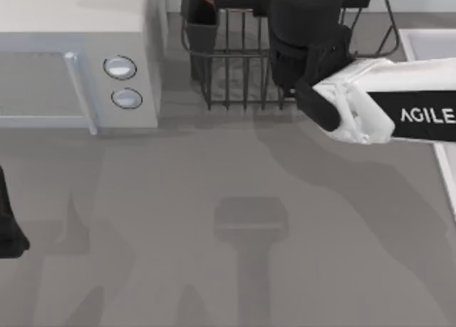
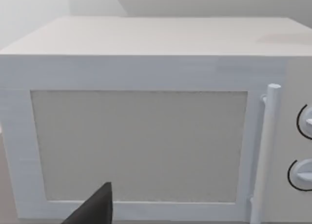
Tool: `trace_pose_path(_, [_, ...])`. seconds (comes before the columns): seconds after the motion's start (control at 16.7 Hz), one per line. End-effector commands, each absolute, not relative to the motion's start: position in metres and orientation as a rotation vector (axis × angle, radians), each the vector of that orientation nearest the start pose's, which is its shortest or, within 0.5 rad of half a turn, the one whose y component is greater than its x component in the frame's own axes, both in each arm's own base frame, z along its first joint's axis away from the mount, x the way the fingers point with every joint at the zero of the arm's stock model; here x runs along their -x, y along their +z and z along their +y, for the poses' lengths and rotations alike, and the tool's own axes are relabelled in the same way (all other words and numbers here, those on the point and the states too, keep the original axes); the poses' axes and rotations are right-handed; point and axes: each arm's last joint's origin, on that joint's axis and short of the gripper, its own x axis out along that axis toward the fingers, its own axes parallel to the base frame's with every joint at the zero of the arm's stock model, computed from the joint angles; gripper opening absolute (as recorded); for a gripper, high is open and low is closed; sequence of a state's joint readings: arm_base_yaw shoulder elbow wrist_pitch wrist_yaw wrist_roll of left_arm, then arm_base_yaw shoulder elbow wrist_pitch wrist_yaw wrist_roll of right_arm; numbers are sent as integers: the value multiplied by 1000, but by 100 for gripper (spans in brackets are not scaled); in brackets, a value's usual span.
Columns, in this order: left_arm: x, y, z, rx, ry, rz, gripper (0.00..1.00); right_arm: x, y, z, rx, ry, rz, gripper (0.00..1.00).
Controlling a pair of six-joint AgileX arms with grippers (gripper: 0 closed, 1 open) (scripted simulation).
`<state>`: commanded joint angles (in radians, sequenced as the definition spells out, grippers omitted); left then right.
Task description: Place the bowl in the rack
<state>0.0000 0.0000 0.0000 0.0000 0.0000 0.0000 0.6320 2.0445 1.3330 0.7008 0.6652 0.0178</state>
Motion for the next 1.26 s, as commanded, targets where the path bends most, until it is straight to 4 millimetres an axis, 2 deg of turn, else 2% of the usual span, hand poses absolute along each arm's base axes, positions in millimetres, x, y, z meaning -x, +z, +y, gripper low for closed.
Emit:
trace_pose_path(0.12, [-106,160,-1,0,0,0,100,-382,219,262,0,-10,0,0])
trace_pose_path(0.9, [-106,160,-1,0,0,0,100,-382,219,262,0,-10,0,98])
trace_pose_path(1.26, [-106,160,-1,0,0,0,100,-382,219,262,0,-10,0,100])
